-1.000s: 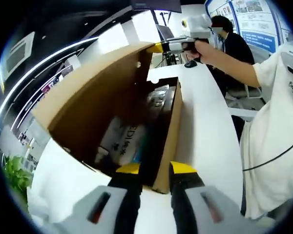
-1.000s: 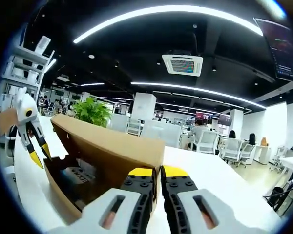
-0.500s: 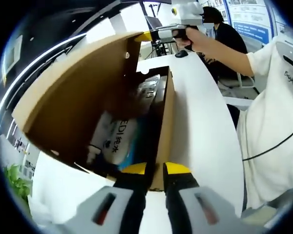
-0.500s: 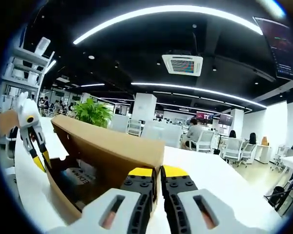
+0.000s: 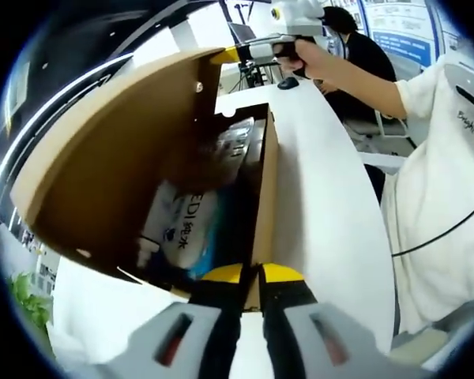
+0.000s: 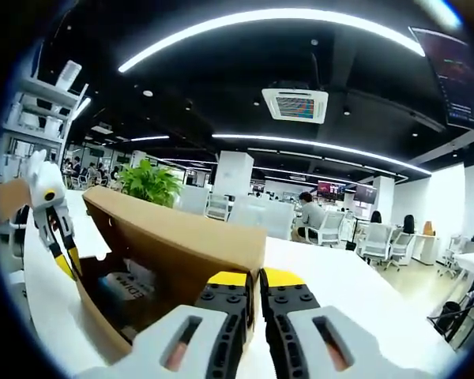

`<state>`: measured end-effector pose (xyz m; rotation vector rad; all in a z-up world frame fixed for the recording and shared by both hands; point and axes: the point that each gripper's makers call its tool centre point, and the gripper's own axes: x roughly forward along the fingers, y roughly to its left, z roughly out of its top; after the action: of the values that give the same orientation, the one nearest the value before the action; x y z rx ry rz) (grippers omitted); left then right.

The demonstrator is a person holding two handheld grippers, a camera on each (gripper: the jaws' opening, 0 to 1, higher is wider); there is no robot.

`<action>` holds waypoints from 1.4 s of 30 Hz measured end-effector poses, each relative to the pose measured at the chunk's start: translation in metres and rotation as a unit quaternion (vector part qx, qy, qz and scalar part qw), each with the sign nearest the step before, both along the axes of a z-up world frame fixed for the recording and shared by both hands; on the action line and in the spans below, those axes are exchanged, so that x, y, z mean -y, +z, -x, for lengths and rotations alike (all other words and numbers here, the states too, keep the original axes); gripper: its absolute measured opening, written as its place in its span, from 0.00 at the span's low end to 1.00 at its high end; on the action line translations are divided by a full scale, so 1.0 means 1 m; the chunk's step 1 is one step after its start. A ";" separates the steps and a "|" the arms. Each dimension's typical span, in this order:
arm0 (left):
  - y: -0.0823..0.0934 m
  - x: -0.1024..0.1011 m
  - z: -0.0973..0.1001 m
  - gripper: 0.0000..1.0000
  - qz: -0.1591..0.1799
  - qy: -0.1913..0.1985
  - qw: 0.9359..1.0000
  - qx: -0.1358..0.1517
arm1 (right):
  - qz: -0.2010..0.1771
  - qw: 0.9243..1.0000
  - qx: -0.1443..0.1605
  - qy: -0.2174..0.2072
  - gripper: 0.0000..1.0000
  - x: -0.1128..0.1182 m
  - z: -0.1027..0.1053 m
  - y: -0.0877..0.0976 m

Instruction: Operate the shoe box by opening the lid, removing the specified soft item, and placing it in the target area until the item is outside and the box remains undamaged.

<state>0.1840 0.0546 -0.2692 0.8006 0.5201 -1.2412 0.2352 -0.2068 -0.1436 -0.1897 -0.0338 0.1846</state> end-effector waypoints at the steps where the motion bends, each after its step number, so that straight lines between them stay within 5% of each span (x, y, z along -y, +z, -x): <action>1: 0.000 0.000 0.000 0.06 0.000 0.001 1.000 -0.005 | 0.000 1.000 0.000 0.000 0.03 0.000 0.000 0.000; 30: 0.000 -0.001 0.003 0.04 0.004 -0.019 0.999 -0.026 | -0.008 1.000 -0.015 0.001 0.02 0.002 -0.030 0.021; 42: -0.001 0.000 0.002 0.04 0.004 -0.008 0.999 -0.053 | -0.009 0.999 -0.044 0.014 0.03 0.002 -0.042 0.025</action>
<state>0.1820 0.0551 -0.2698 0.7365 0.5951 -1.3044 0.2769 -0.2091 -0.1190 -0.1636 0.0490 0.2199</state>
